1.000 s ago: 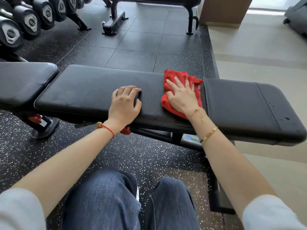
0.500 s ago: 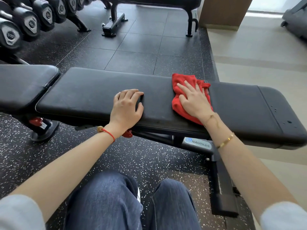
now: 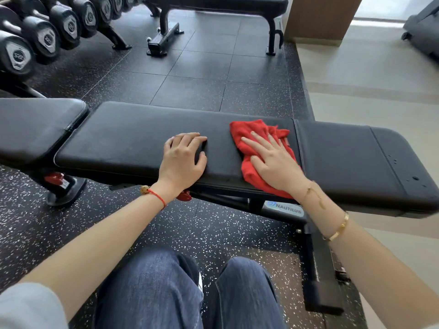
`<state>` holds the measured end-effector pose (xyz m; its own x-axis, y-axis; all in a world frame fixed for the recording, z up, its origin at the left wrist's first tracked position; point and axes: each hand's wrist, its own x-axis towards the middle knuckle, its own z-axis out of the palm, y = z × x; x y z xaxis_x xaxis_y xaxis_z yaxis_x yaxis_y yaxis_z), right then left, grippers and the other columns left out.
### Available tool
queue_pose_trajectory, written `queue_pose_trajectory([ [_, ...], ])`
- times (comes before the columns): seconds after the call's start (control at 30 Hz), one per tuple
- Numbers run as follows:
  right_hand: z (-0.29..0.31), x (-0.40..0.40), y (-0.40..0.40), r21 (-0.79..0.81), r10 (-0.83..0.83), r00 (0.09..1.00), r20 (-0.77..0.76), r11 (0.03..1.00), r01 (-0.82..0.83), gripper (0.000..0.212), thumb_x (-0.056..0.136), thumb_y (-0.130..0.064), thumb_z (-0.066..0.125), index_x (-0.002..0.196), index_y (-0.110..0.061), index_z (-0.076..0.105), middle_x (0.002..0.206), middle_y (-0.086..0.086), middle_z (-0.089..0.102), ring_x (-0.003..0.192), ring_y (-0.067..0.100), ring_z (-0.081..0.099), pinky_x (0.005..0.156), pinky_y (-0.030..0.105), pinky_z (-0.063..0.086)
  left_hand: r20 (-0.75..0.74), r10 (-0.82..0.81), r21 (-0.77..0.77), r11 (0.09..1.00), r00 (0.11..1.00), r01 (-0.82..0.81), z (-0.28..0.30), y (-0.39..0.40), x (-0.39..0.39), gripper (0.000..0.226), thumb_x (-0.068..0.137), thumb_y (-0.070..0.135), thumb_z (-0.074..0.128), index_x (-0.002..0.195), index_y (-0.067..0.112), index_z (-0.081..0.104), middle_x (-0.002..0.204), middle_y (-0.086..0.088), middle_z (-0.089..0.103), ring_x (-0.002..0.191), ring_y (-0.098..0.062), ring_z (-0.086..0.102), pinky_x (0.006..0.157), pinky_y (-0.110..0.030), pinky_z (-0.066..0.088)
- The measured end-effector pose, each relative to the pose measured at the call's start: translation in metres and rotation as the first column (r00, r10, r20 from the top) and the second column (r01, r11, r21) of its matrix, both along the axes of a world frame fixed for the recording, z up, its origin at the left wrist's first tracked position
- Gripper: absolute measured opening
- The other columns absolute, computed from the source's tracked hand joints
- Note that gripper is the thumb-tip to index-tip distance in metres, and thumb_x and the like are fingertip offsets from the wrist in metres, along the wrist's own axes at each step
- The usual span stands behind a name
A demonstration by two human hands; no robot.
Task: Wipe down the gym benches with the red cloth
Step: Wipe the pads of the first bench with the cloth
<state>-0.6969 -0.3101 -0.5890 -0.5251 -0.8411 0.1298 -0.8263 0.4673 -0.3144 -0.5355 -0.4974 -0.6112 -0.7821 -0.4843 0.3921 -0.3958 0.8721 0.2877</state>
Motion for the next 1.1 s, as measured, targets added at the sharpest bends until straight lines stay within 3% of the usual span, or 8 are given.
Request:
queue_pose_trajectory([
  [0.23,0.009,-0.035,-0.048,0.127,-0.286,0.958,-0.024,0.949,0.287,0.053,0.098,-0.034,0.036,0.150,-0.033,0.029,0.162,-0.001,0.015,0.149,0.037,0.007,0.121,0.051,0.001,0.003,0.016,-0.008,1.000,1.000,-0.016,0.002,0.003,-0.002,0.037,0.090,0.028,0.051,0.126,0.022,0.059,0.132,0.003,0.057,0.127,-0.020,0.047,0.112,-0.043,0.030],
  [0.4,-0.001,0.044,-0.072,0.050,-0.129,0.986,-0.102,0.990,0.134,0.055,0.094,-0.036,0.039,0.149,-0.034,0.032,0.161,-0.001,0.021,0.148,0.034,0.011,0.121,0.051,0.003,-0.002,0.025,-0.016,1.000,1.000,-0.025,0.001,0.002,-0.002,0.037,0.088,0.029,0.052,0.124,0.023,0.060,0.130,0.003,0.059,0.126,-0.020,0.048,0.110,-0.042,0.031],
  [0.5,-0.005,0.070,-0.058,-0.006,-0.128,0.988,-0.082,0.992,0.128,0.054,0.095,-0.035,0.039,0.148,-0.033,0.034,0.160,-0.001,0.023,0.149,0.032,0.010,0.122,0.048,0.002,0.003,0.017,-0.021,1.000,1.000,-0.017,0.001,0.002,-0.001,0.039,0.089,0.029,0.051,0.126,0.023,0.059,0.132,0.003,0.058,0.128,-0.019,0.048,0.111,-0.042,0.031],
  [0.73,-0.004,0.034,0.006,-0.053,-0.145,0.987,-0.066,0.988,0.142,0.051,0.094,-0.031,0.045,0.145,-0.033,0.041,0.158,-0.005,0.029,0.149,0.028,0.016,0.122,0.043,0.007,0.009,-0.014,-0.012,1.000,1.000,0.014,0.000,0.001,0.001,0.040,0.092,0.029,0.050,0.131,0.021,0.058,0.137,0.001,0.056,0.131,-0.020,0.046,0.114,-0.043,0.028],
  [0.83,0.004,-0.005,0.007,0.009,-0.236,0.972,0.010,0.972,0.236,0.050,0.095,-0.032,0.044,0.145,-0.035,0.039,0.159,-0.005,0.025,0.149,0.028,0.012,0.122,0.043,0.003,0.012,-0.005,-0.006,1.000,1.000,0.005,0.001,0.003,0.001,0.040,0.093,0.027,0.050,0.131,0.020,0.057,0.138,0.000,0.055,0.132,-0.020,0.045,0.116,-0.043,0.027],
  [0.93,0.007,-0.016,-0.020,0.085,-0.268,0.963,-0.011,0.960,0.268,0.052,0.097,-0.035,0.039,0.149,-0.035,0.032,0.162,-0.003,0.017,0.149,0.034,0.009,0.122,0.047,0.000,0.014,0.001,0.000,1.000,1.000,-0.001,0.002,0.005,0.000,0.040,0.093,0.027,0.049,0.131,0.019,0.057,0.138,-0.001,0.055,0.132,-0.020,0.045,0.116,-0.043,0.028],
  [1.1,0.004,0.019,-0.050,0.086,-0.088,0.995,-0.036,0.992,0.091,0.054,0.096,-0.036,0.039,0.149,-0.038,0.030,0.162,-0.004,0.017,0.150,0.032,0.005,0.122,0.049,-0.001,0.029,0.010,-0.001,1.000,1.000,-0.010,0.003,0.005,0.000,0.040,0.093,0.027,0.049,0.131,0.020,0.057,0.139,0.000,0.054,0.133,-0.020,0.044,0.116,-0.043,0.027],
])
